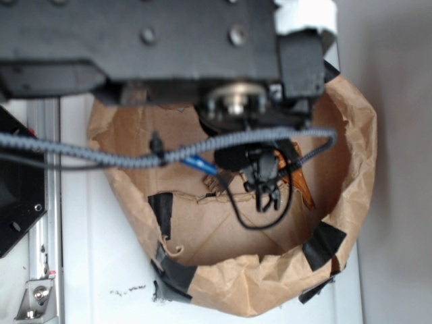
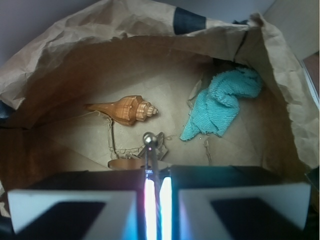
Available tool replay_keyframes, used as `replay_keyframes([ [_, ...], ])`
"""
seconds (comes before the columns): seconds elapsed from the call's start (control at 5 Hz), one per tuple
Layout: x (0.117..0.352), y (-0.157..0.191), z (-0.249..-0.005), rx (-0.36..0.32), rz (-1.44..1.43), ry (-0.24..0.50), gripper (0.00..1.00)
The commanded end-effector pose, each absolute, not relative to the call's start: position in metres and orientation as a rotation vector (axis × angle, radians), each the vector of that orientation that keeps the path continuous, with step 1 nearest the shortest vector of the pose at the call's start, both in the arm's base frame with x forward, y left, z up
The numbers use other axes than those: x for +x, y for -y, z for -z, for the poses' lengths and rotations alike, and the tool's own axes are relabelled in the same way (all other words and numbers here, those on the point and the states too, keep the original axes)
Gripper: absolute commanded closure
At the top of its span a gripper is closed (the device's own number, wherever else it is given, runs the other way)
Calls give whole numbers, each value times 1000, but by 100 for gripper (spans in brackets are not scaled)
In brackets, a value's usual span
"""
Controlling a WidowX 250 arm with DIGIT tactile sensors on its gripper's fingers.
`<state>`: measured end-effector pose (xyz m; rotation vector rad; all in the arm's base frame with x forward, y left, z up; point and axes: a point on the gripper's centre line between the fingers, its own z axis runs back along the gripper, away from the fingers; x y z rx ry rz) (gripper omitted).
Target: Grab the silver keys.
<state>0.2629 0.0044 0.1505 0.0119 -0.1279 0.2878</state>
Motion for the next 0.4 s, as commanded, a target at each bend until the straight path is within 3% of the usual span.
replay_keyframes([
  [0.0,258,2,-156,28,-227,185,100],
  [0.2,255,5,-149,48,-218,189,100],
])
